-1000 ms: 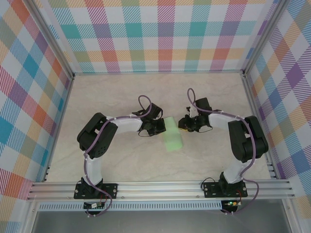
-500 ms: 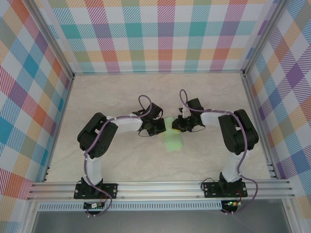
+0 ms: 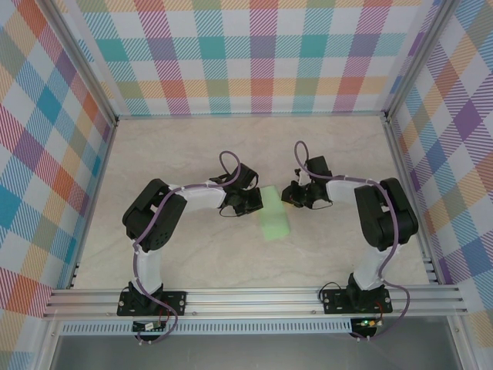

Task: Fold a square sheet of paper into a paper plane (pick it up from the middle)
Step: Fold the square sheet of paper in half at the center of the table.

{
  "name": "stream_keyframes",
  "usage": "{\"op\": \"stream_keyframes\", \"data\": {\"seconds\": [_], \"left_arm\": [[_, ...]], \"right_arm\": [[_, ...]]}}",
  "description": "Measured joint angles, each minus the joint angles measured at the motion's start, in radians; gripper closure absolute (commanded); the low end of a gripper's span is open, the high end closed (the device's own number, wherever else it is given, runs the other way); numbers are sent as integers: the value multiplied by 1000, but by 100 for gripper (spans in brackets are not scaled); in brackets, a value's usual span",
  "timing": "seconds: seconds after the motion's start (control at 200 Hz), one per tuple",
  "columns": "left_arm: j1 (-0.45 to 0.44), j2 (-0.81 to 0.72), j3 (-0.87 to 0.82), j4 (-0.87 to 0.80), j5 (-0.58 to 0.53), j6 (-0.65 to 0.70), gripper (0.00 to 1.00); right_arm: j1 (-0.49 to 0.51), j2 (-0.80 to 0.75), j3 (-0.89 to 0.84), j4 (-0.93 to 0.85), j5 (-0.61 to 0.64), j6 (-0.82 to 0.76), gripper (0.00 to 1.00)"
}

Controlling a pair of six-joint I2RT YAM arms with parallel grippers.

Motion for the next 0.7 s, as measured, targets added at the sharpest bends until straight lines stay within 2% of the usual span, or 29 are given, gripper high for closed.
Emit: {"op": "stream_keyframes", "data": {"seconds": [0.14,0.325,0.52,0.7], "left_arm": [[0,0,0,0,0,0,97],[0,0,0,0,0,0,97],[0,0,0,0,-1,0,98],[0,-2,-5,5,-1,0,98]], "right_arm": [[34,-26,32,19,-17,-2,86],[89,72,97,65,-67,26,87],[86,157,118,67,-61,41,88],[58,158,122,68,-45,59,88]]}}
